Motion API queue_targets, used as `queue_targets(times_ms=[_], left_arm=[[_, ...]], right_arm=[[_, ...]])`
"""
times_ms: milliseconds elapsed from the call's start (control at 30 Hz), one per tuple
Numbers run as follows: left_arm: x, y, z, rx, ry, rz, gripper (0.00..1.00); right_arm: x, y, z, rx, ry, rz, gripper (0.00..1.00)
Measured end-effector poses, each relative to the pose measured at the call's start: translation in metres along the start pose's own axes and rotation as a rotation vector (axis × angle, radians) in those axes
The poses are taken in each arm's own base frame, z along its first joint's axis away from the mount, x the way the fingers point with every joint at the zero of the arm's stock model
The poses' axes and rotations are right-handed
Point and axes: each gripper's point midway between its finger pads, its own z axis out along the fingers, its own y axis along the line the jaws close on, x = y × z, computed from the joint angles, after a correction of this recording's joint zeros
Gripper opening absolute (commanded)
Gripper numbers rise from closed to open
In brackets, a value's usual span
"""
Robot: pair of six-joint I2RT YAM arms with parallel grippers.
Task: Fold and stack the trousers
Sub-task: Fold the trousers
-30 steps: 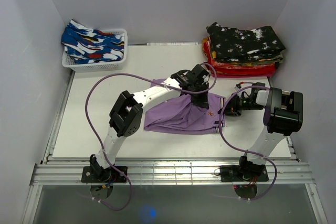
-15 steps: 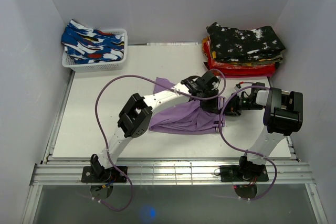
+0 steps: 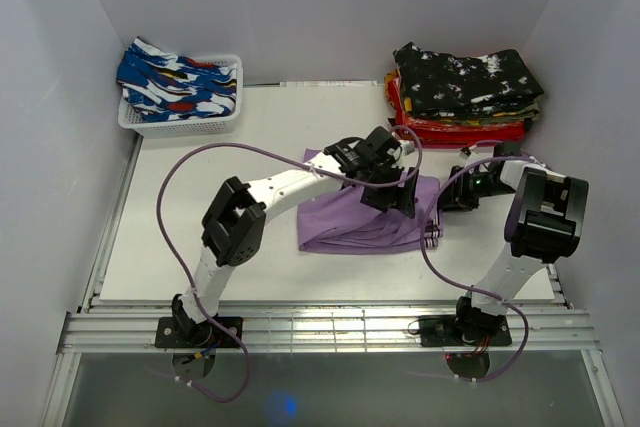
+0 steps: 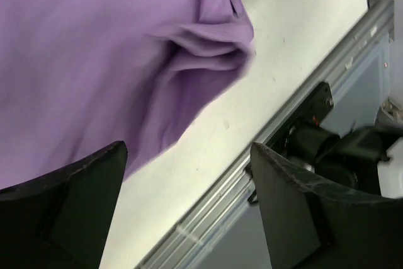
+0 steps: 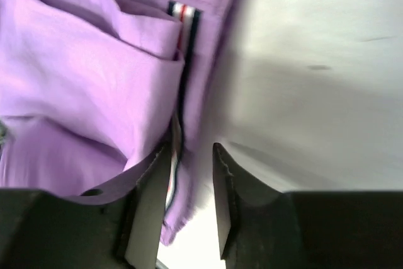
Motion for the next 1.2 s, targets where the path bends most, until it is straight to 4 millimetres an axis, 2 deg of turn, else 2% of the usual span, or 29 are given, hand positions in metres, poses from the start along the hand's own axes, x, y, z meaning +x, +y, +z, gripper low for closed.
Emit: queue_targets(times_ms=[67,133,233,267,300,367,433,500,667,733,767,833,967,1067,1200], left_arm=[[0.001,0.005,-0.026,0.010,-0.006,0.031,0.97],[-0.003,0.011,-0.055,0.024,-0.031,0.064,0.98],[-0.014,0.021,-0.098,0.059,-0.091,0.118,0.98],[-0.018,0.025,-0.111,0.071,-0.110,0.133,0.97],[-0.022,0.030,-0.122,0.086,-0.125,0.154,0.92],[-0.032,0.043,-0.135,0.099,-0.151,0.188,0.88],[-0.035,0.057,-0.139,0.099,-0.147,0.213,0.84],[-0.029,0.068,-0.133,0.102,-0.110,0.221,0.81],[0.001,0.085,-0.119,0.172,-0.001,0.191,0.62],[0.013,0.096,-0.120,0.193,0.035,0.171,0.60],[0.019,0.103,-0.120,0.195,0.048,0.163,0.59],[0.033,0.121,-0.121,0.185,0.070,0.136,0.57],[0.056,0.156,-0.129,0.145,0.107,0.038,0.63],[0.047,0.175,-0.140,0.121,0.071,-0.020,0.69],[0.023,0.192,-0.149,0.102,0.008,-0.070,0.75]], right_arm=[[-0.015,-0.010,-0.017,0.053,-0.017,-0.040,0.44],[-0.028,-0.014,-0.035,0.097,-0.040,-0.081,0.47],[-0.042,-0.009,-0.059,0.138,-0.064,-0.141,0.51],[-0.046,-0.005,-0.066,0.148,-0.071,-0.163,0.51],[-0.049,-0.002,-0.072,0.155,-0.079,-0.180,0.51],[-0.054,0.006,-0.080,0.161,-0.088,-0.215,0.49],[-0.057,0.014,-0.083,0.156,-0.086,-0.239,0.46],[-0.055,0.024,-0.079,0.130,-0.065,-0.267,0.43],[-0.033,0.058,-0.057,0.035,0.041,-0.336,0.40],[-0.019,0.068,-0.048,-0.001,0.093,-0.370,0.37],[-0.010,0.071,-0.044,-0.015,0.122,-0.382,0.33],[0.005,0.072,-0.040,-0.031,0.169,-0.401,0.32],[0.028,0.077,-0.033,-0.010,0.223,-0.517,0.32],[0.040,0.108,-0.023,-0.004,0.217,-0.726,0.29],[0.058,0.175,0.003,-0.060,0.160,-1.080,0.23]])
